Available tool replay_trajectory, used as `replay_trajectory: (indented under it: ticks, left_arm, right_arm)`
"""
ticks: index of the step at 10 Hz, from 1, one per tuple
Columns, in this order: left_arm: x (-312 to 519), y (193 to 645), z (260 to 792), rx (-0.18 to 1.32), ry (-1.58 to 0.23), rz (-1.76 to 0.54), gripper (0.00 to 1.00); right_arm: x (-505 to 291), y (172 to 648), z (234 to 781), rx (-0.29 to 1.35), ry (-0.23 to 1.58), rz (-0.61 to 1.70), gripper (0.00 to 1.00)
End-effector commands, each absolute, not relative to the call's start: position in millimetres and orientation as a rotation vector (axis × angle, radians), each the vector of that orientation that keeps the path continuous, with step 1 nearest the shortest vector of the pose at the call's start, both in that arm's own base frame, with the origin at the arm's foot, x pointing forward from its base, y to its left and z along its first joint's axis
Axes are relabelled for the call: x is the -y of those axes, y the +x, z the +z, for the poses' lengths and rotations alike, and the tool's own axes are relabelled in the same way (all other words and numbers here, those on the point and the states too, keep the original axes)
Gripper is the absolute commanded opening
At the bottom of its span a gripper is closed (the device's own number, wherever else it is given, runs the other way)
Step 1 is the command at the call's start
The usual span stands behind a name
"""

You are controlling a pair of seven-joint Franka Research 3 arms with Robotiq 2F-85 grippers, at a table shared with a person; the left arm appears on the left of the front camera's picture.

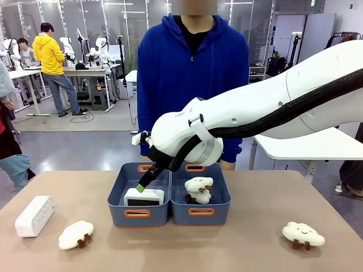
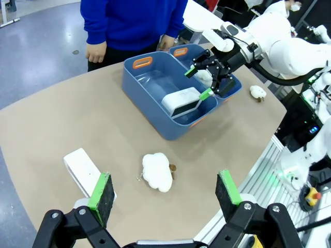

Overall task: Sort the digital clocks into the basket.
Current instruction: Pick up the Digital clock from the table and place it into the empty Plastic storage basket.

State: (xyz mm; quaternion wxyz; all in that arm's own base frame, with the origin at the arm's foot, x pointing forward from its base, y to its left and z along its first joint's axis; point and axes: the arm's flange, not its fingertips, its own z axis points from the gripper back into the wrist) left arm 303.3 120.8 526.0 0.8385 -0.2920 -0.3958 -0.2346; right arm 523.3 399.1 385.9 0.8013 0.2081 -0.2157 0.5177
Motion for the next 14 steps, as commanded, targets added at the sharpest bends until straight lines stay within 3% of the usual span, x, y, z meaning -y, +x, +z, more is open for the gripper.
replay_trajectory:
  ticks: [1, 10, 13, 14]
  left_arm:
    - [-122, 305, 526, 0.851, -0.636, -0.516, 1.0]
    - [-122, 305, 526, 0.851, -0.636, -0.516, 1.0]
    - [-122, 305, 526, 0.851, -0.636, -0.516, 1.0]
    - [-122, 305, 526, 0.851, -0.636, -0.516, 1.0]
  right_arm:
    - [-403, 524, 378, 0.457, 0.438, 1.117, 1.0]
    - [-402, 524, 376, 0.45, 0.446, 1.119, 0.99]
    - [-309, 465, 473, 0.44, 0.675, 1.072, 1.0]
    - [-275, 458, 489, 0.43, 0.66, 1.06, 1.0]
